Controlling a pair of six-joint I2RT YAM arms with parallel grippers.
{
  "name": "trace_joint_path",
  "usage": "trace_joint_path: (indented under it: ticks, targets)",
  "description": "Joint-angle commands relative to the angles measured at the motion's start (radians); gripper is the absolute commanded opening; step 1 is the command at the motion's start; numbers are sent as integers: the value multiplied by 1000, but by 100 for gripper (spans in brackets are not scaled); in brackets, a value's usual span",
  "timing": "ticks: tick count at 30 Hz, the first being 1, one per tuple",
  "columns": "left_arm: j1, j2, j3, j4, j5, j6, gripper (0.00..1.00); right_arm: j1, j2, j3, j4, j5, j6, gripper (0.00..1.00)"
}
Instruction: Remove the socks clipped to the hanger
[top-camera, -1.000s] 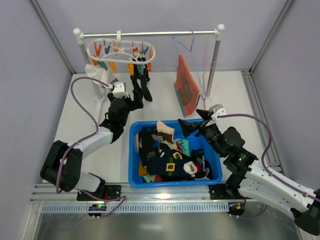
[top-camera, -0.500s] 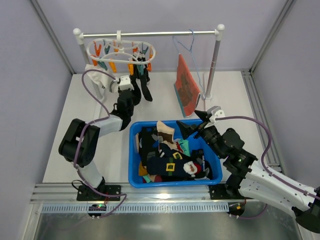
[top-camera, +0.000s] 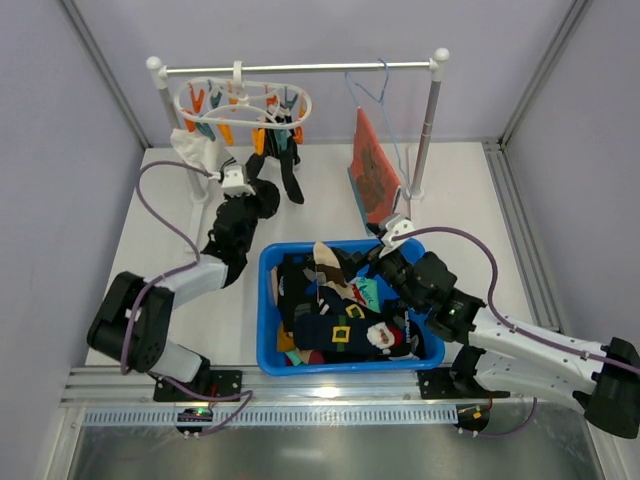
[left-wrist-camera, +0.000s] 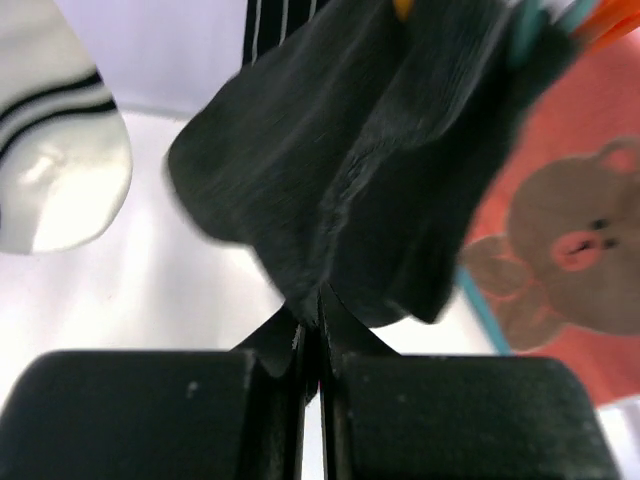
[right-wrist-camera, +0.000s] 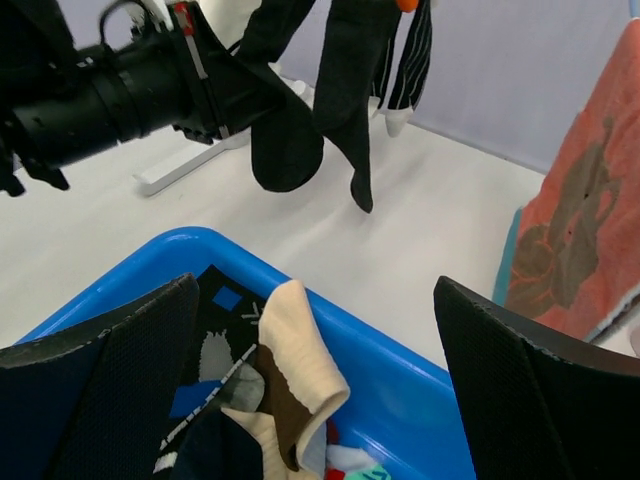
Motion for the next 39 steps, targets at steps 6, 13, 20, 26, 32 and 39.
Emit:
trace_joint_path:
  ticks: [6,13,20,26,32,39]
  targets:
    - [-32,-289,-64,-62,156,-148,0,74,225,61,330,-84,-59,100]
    - [-51,-384,-75,-190,196,-194,0,114,403,105,539,-126,-79,100]
    - [-83,-421,-84,-253,264,-255,0,114,549,202,597,-120,-116,99]
    - [-111,-478,-104,-285,280,-275,0,110,656,283,597,-49,-139,100]
    - [-112,-542,-119,-305,284,-292,0,102,704,282,633,-9,-122,100]
    - [-117,-561,-116,-322,333,-320,0,82,779,323,653,12,-113,100]
